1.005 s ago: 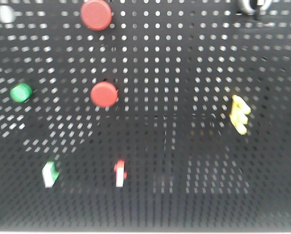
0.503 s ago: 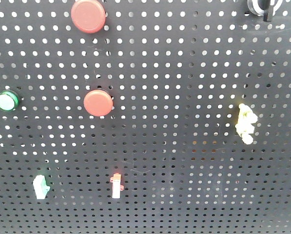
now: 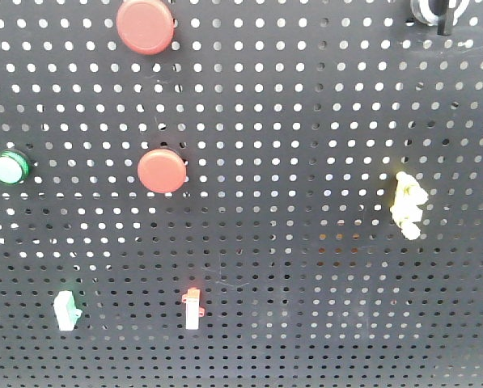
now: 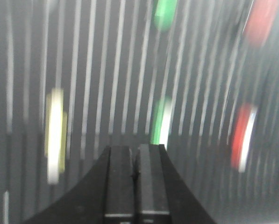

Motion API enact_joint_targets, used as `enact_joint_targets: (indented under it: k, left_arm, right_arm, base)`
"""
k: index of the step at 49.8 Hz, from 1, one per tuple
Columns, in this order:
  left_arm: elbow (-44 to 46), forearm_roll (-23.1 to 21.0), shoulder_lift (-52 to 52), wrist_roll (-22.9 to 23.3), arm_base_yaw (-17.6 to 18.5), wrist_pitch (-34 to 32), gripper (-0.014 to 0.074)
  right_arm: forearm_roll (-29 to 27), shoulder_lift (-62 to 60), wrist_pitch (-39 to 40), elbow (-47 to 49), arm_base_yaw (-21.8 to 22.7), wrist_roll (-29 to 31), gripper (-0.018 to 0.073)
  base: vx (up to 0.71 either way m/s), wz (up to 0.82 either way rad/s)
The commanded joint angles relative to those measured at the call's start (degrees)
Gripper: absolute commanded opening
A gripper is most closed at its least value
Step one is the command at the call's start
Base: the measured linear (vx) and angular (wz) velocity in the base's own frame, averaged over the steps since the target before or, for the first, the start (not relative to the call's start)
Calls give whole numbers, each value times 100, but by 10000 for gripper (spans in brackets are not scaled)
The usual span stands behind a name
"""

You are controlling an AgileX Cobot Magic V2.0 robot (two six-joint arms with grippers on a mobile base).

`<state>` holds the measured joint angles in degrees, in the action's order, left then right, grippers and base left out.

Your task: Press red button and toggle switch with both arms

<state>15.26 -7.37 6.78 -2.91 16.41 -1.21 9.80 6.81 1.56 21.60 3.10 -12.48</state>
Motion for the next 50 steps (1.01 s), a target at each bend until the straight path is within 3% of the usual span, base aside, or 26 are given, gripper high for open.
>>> enact_joint_targets:
  k: [1,7,12,18,25,30,36,40,43,50]
  left_arm:
    - [1295,212,1029,-397,25,121,2]
    - [2835,221,2361,-849,25,799,2]
    - [3892,215,3221,-880,25,922,2]
    - [4724,100,3756,-757,25,1043,2]
    - [5324,-616,4000,-771,49,1372,2]
    - [5738,-1460,4214,-1702,373,1816,2]
    - [6151,-2884,4564,-3598,1068,2224,2]
    - [6357,-3622,4840,-4470,1380,2361,2]
    - [6524,-4073,5118,-4784,1530,2373,2]
    - [6846,-4154,5627,-4827,1571,2164,2]
  right_arm:
    - [157,880,50,1401,47,72,-3]
    - [160,1923,-479,2853,47,-3,-3]
    - [160,2536,-1024,3679,47,-18,-3]
    - [106,2847,-1274,4038,47,-25,-3]
    - [-462,2896,-1306,3978,47,-17,-3]
    - [-777,2905,-1320,3926,47,-17,-3]
    - [-828,2943,-1321,3926,47,-4,-3]
    - [-834,2942,-1316,3926,47,-4,-3]
    - [-834,2942,-1316,3926,47,-4,-3]
    - [-833,2942,-1326,3926,47,11,-3]
  base:
    - [0,0]
    - [0,0]
    - [0,0]
    - [0,0]
    - [0,0]
    - [0,0]
    - [0,0]
    - [0,0]
    - [0,0]
    - [0,0]
